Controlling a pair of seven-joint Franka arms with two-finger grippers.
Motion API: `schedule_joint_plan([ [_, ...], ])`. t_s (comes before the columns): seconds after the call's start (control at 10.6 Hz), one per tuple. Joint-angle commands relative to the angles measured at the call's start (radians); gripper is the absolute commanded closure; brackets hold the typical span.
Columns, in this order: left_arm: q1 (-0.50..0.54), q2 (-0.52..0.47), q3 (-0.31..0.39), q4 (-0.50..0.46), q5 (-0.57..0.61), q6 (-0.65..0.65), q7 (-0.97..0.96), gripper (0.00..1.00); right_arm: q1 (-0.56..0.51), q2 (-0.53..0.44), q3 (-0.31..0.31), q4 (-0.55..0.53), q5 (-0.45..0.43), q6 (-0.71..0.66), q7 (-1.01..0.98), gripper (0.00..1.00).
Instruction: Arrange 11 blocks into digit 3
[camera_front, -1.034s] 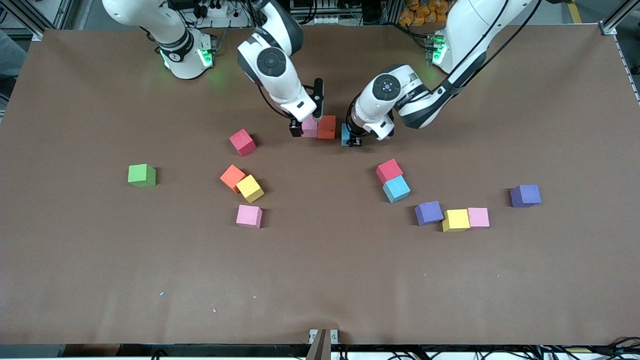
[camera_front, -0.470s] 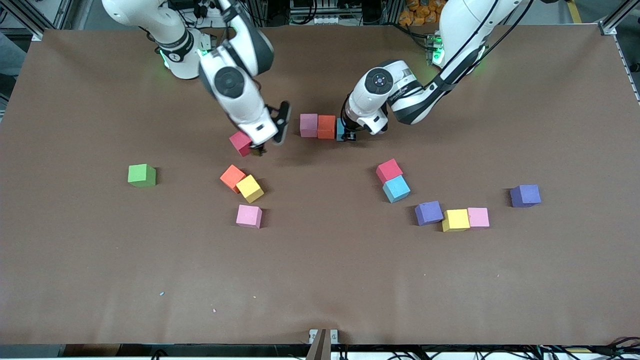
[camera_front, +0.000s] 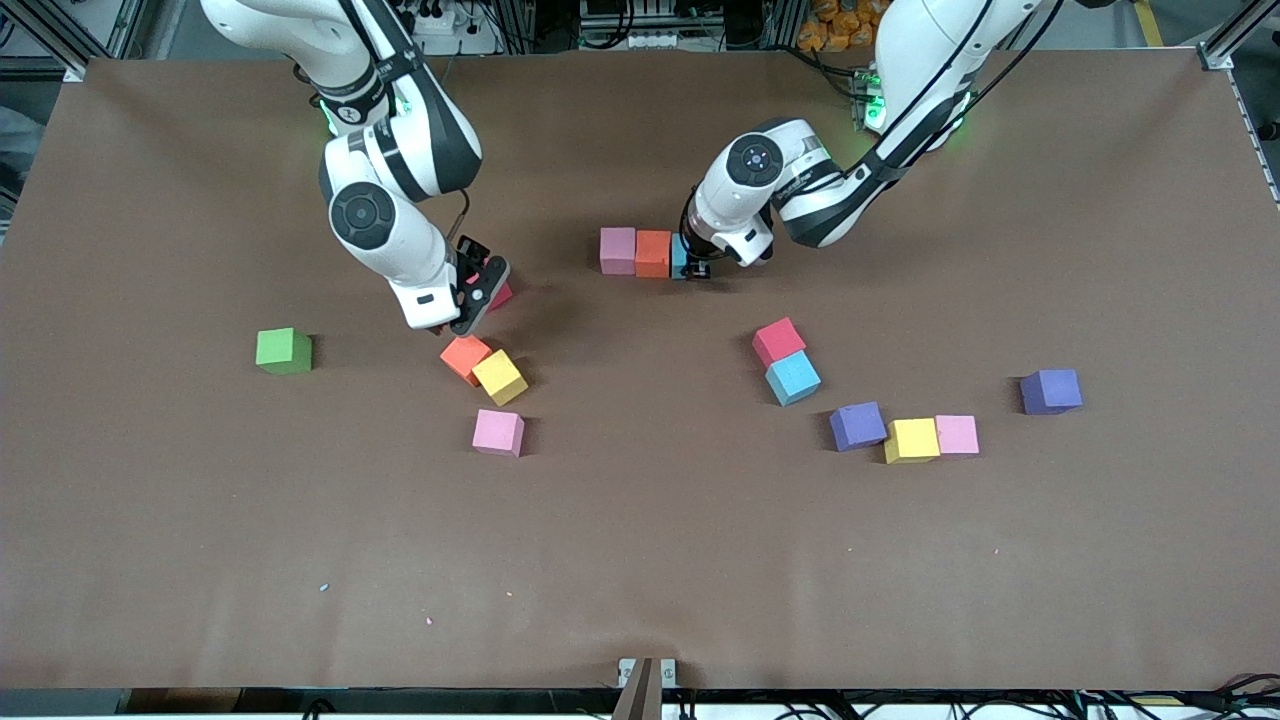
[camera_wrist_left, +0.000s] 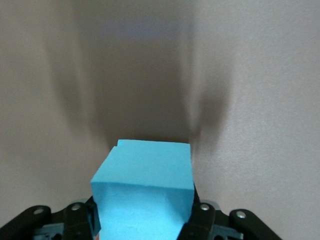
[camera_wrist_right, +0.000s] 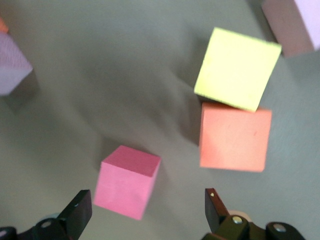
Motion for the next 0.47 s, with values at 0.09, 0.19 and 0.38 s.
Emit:
schedule_joint_plan([
  [0.09, -0.005, 0.004, -0.001, -0.006, 0.026, 0.017, -0.033, 1.0, 0.006, -0.083, 0.006, -0.089, 0.002, -0.002, 0.439, 0.0],
  [0.19, -0.005, 0.006, -0.001, -0.004, 0.027, 0.017, -0.033, 1.0, 0.006, -0.086, 0.006, -0.094, 0.002, -0.013, 0.542, 0.0],
  [0.38, -0.008, 0.006, -0.001, -0.004, 0.027, 0.017, -0.033, 1.0, 0.034, -0.079, 0.012, -0.105, 0.002, -0.064, 0.535, 0.0],
])
